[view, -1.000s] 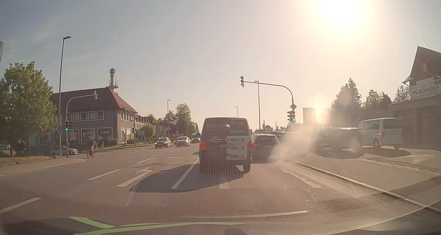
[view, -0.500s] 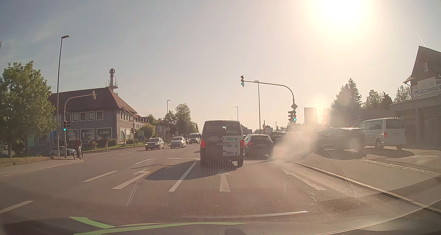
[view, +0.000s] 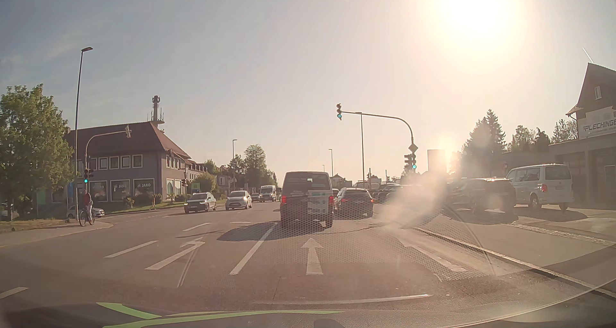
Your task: Follow the waypoints while adhering to traffic rules and regulations
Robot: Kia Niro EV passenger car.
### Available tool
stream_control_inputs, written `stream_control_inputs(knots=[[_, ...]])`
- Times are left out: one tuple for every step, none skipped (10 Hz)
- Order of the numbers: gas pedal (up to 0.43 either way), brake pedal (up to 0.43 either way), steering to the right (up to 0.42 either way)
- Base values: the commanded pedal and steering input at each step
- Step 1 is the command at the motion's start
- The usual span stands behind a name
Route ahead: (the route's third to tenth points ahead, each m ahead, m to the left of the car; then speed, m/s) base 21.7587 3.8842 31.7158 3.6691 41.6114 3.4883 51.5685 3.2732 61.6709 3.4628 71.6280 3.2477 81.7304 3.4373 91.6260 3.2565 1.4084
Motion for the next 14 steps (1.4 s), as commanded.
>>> stream_control_inputs(knots=[[0.130,0.000,0.005],[0.138,0.000,0.005],[0.150,0.000,0.005],[0.157,0.000,0.005],[0.157,0.000,0.005],[0.157,0.000,0.004],[0.157,0.000,0.004],[0.157,0.000,0.004],[0.157,0.000,0.004],[0.157,0.000,0.004],[0.169,0.000,0.004],[0.169,0.000,0.004],[0.169,0.000,0.004],[0.169,0.000,0.004]])
